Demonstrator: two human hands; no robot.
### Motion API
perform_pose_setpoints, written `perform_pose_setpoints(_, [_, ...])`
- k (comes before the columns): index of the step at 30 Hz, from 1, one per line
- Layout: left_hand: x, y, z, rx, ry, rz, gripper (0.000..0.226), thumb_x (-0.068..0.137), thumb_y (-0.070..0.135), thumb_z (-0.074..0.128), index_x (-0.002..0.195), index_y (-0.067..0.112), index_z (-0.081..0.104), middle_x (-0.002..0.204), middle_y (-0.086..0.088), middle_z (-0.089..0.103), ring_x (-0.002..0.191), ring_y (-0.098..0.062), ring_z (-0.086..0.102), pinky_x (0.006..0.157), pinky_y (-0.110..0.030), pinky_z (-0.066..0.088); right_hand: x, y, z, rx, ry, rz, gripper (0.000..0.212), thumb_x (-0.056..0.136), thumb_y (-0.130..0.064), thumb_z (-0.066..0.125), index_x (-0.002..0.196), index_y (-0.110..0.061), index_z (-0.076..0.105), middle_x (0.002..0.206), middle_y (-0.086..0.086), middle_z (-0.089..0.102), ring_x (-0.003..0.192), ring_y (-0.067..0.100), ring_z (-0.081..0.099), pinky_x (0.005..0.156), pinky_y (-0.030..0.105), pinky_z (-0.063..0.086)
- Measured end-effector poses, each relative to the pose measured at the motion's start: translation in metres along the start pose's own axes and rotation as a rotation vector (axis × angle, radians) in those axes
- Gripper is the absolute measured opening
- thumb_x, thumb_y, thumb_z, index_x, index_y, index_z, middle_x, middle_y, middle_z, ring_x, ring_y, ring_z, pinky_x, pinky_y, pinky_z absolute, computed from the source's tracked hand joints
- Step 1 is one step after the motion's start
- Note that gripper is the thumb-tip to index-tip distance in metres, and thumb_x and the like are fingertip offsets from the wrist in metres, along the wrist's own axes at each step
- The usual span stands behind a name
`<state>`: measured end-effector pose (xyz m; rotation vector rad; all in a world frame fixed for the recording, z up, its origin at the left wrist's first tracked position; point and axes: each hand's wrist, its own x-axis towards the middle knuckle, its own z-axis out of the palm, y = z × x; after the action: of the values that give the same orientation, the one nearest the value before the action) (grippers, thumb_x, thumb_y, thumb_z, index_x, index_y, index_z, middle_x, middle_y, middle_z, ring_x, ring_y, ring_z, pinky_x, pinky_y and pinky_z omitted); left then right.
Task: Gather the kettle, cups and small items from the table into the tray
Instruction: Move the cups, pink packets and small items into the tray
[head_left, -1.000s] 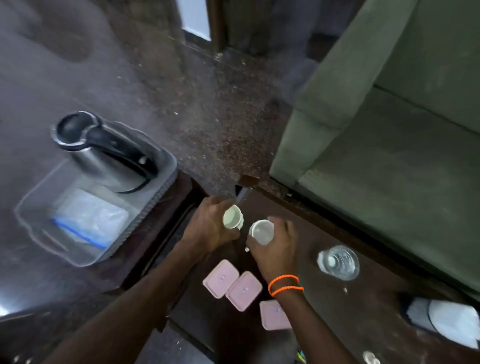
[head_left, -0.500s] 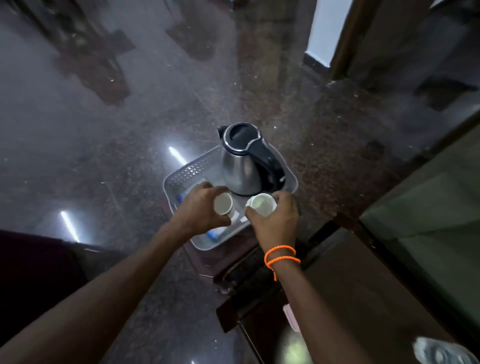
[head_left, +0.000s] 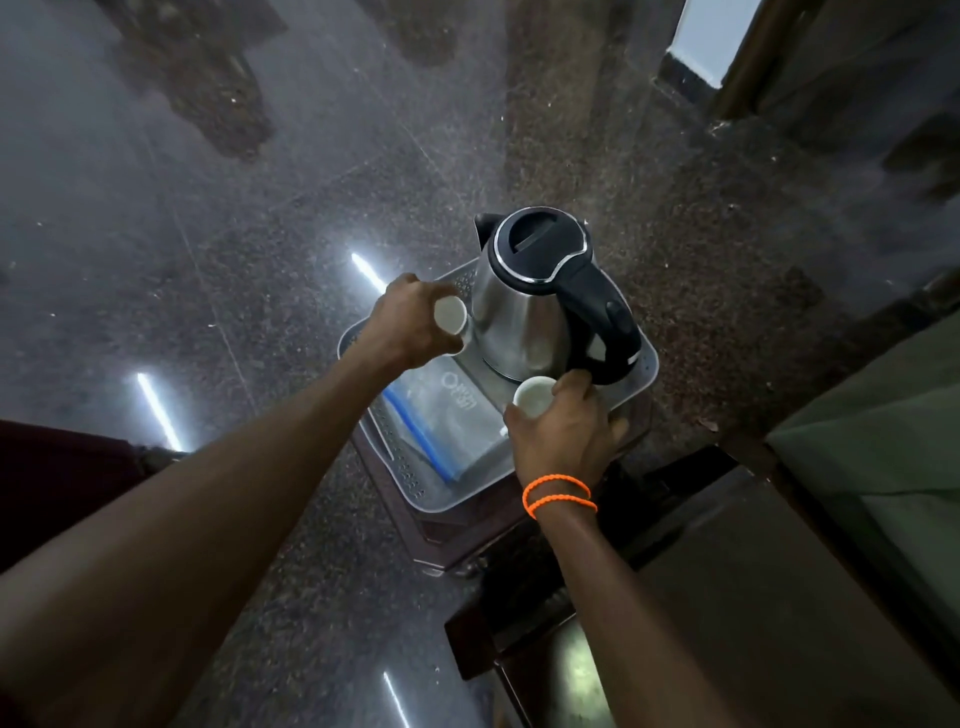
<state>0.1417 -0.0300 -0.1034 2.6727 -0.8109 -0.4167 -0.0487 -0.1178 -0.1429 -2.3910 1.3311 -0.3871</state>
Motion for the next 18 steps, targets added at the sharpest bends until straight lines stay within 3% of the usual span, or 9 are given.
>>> perform_pose_setpoints(6, [0.01,0.002,0.01,0.067,0.033,-0.007,0.077,0.07,0.038,0.09,0.14,0.028,0.06,0.115,-0.017,0.062,0.107,-0.036,0.062,0.089,-0.037,0.046,-0.001,0.008,0.003,0.035,-0.015,-0.019,0.055,0.061,-0.057,0.074,0.097,-0.021,0.054,0.098,0.0,0.073,0.098,0.027,0.067,0.083,0.042,0.041])
perform_pose_setpoints(9, [0.004,0.003,0.021,0.074,0.095,0.018,0.09,0.068,0.031,0.092,0.146,0.027,0.047,0.118,-0.017,0.057,0.104,-0.037,0.061,0.086,-0.04,0.049,-0.003,0.012,0.003,0.043,-0.024,-0.043,0.059,0.062,-0.061,0.074,0.099,-0.021,0.053,0.101,0.0,0.071,0.101,0.027,0.066,0.082,0.042,0.041])
perform_pose_setpoints(12, [0.0,0.005,0.025,0.036,0.148,0.009,0.101,0.062,0.024,0.096,0.145,0.022,0.038,0.127,-0.017,0.048,0.106,-0.037,0.06,0.089,-0.047,0.057,-0.006,0.018,0.001,0.068,-0.02,-0.089,0.063,0.063,-0.07,0.071,0.101,-0.023,0.052,0.104,-0.003,0.066,0.104,0.025,0.062,0.08,0.041,0.04])
perform_pose_setpoints(18, [-0.006,0.006,0.023,0.007,0.152,-0.046,0.105,0.058,0.025,0.098,0.144,0.02,0.037,0.133,-0.018,0.044,0.115,-0.038,0.055,0.096,-0.049,0.054,-0.014,0.037,-0.014,0.155,0.047,-0.186,0.064,0.072,-0.081,0.06,0.11,-0.029,0.053,0.109,-0.01,0.06,0.11,0.017,0.056,0.085,0.039,0.037])
